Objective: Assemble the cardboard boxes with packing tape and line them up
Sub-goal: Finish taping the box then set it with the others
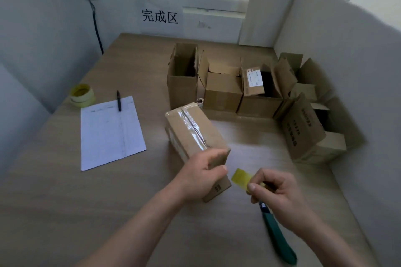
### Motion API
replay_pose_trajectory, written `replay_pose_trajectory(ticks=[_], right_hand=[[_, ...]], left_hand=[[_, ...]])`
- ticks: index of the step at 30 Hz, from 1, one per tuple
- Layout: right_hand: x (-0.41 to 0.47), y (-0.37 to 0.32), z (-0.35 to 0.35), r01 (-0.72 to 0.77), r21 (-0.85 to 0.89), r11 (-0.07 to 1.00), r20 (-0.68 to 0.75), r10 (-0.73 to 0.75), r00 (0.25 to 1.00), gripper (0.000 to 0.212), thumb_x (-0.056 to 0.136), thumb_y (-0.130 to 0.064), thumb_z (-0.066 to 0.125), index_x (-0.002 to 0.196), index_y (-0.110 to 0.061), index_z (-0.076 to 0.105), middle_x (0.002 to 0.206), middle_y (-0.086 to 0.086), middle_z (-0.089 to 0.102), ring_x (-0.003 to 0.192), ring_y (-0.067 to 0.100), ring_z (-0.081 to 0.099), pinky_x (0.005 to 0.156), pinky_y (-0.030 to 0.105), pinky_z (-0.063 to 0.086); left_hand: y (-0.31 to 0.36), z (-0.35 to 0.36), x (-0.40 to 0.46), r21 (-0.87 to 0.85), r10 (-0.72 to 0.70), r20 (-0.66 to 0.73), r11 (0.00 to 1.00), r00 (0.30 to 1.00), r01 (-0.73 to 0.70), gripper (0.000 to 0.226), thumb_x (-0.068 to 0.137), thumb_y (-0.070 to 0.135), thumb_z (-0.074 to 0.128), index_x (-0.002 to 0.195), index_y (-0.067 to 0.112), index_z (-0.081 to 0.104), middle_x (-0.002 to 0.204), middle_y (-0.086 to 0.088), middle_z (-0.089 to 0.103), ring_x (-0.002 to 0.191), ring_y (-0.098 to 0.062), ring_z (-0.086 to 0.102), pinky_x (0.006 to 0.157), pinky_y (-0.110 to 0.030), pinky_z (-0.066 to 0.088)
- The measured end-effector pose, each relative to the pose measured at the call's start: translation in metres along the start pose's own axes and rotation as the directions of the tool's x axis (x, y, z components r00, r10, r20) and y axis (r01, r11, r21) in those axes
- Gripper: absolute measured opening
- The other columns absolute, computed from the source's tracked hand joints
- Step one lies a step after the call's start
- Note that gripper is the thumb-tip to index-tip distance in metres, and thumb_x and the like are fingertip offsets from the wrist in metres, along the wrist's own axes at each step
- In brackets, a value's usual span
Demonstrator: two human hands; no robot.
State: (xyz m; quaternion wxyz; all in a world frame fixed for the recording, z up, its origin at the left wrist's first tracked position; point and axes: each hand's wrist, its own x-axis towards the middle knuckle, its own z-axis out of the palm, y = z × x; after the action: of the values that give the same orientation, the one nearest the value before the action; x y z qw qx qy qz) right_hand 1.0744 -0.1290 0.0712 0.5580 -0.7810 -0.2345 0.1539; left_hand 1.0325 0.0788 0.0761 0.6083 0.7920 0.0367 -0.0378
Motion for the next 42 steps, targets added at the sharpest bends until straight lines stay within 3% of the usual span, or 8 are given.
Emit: replay_pose_trajectory(ticks=[5, 12, 22, 31, 33, 36, 39, 42], right_hand=[[0.004, -0.011, 0.004, 0.056, 0.029, 0.998, 0.085, -0.059, 0.995, 0.016, 0.077, -0.031, 0.072, 0.067, -0.018, 0.068, 0.059, 0.011, 0.064, 0.052, 0.032, 0.054, 0.047, 0.037, 0.040], [0.010, -0.016, 0.011, 0.046, 0.072, 0.996, 0.214, -0.061, 0.975, 0.019, 0.075, -0.034, 0.068, 0.069, -0.016, 0.067, 0.056, 0.011, 0.063, 0.051, 0.018, 0.055, 0.052, 0.025, 0.040], [0.020, -0.019, 0.012, -0.026, 0.171, 0.985, 0.245, -0.017, 0.969, 0.014, 0.071, -0.033, 0.068, 0.065, -0.021, 0.067, 0.057, 0.008, 0.058, 0.049, 0.020, 0.055, 0.048, 0.023, 0.042], [0.023, -0.012, 0.013, -0.144, 0.125, 0.982, 0.277, 0.105, 0.955, 0.006, 0.076, -0.019, 0.069, 0.080, -0.020, 0.073, 0.065, 0.007, 0.061, 0.051, 0.017, 0.056, 0.047, 0.027, 0.045], [0.024, -0.009, 0.007, -0.246, 0.114, 0.963, 0.344, 0.194, 0.919, 0.037, 0.078, -0.017, 0.071, 0.110, -0.034, 0.070, 0.067, 0.007, 0.060, 0.055, 0.016, 0.056, 0.048, 0.028, 0.047], [0.030, -0.019, -0.024, -0.368, 0.018, 0.930, 0.465, 0.318, 0.826, 0.068, 0.079, -0.021, 0.073, 0.136, -0.045, 0.047, 0.068, 0.012, 0.060, 0.063, 0.022, 0.057, 0.058, 0.029, 0.049], [0.047, -0.031, -0.045, -0.304, -0.245, 0.921, 0.444, 0.386, 0.809, 0.053, 0.088, -0.027, 0.071, 0.135, -0.042, 0.050, 0.073, 0.002, 0.061, 0.067, 0.013, 0.059, 0.064, 0.026, 0.050], [0.072, -0.024, -0.045, 0.140, -0.872, 0.470, 0.282, 0.245, 0.928, 0.051, 0.089, -0.061, 0.055, 0.137, -0.053, 0.041, 0.081, -0.020, 0.058, 0.075, -0.001, 0.058, 0.070, 0.017, 0.048]], left_hand=[[-0.011, 0.011, -0.011, -0.263, -0.197, -0.020, 0.947, 0.980, 0.185, 0.029, 0.097, 0.014, 0.056, 0.125, 0.013, 0.065, 0.117, 0.003, 0.069, 0.110, -0.009, 0.063, 0.087, -0.018, 0.050], [-0.013, 0.002, -0.013, -0.179, -0.049, 0.048, 0.982, 0.998, 0.057, 0.034, 0.087, 0.026, 0.056, 0.120, 0.025, 0.067, 0.124, -0.002, 0.059, 0.115, -0.005, 0.056, 0.098, -0.019, 0.044], [-0.012, -0.007, -0.016, -0.329, 0.003, 0.086, 0.944, 0.996, 0.026, 0.038, 0.087, 0.033, 0.058, 0.094, 0.000, 0.074, 0.115, -0.009, 0.067, 0.106, -0.013, 0.062, 0.086, -0.023, 0.048], [-0.024, 0.004, -0.018, -0.030, 0.071, -0.236, 0.996, 0.969, -0.080, 0.023, 0.079, 0.029, 0.067, 0.063, 0.012, 0.066, 0.062, 0.001, 0.060, 0.060, -0.005, 0.049, 0.057, -0.023, 0.040], [-0.031, 0.006, -0.021, 0.057, 0.092, -0.381, 0.995, 0.920, -0.076, 0.030, 0.079, 0.030, 0.066, 0.059, 0.007, 0.060, 0.054, 0.004, 0.049, 0.054, -0.002, 0.042, 0.052, -0.023, 0.034], [-0.044, 0.013, -0.029, 0.098, 0.096, -0.496, 0.994, 0.863, -0.055, 0.036, 0.078, 0.028, 0.065, 0.054, 0.006, 0.051, 0.051, 0.005, 0.043, 0.051, -0.003, 0.039, 0.050, -0.021, 0.031], [-0.057, 0.025, -0.029, 0.122, 0.081, -0.586, 0.992, 0.806, -0.011, 0.042, 0.080, 0.029, 0.064, 0.052, 0.011, 0.039, 0.052, 0.005, 0.040, 0.051, -0.004, 0.038, 0.050, -0.024, 0.029], [-0.067, 0.028, -0.021, 0.215, 0.113, -0.653, 0.976, 0.749, 0.039, 0.042, 0.084, 0.036, 0.055, 0.053, 0.024, 0.030, 0.056, 0.008, 0.037, 0.051, -0.003, 0.035, 0.049, -0.018, 0.024]])
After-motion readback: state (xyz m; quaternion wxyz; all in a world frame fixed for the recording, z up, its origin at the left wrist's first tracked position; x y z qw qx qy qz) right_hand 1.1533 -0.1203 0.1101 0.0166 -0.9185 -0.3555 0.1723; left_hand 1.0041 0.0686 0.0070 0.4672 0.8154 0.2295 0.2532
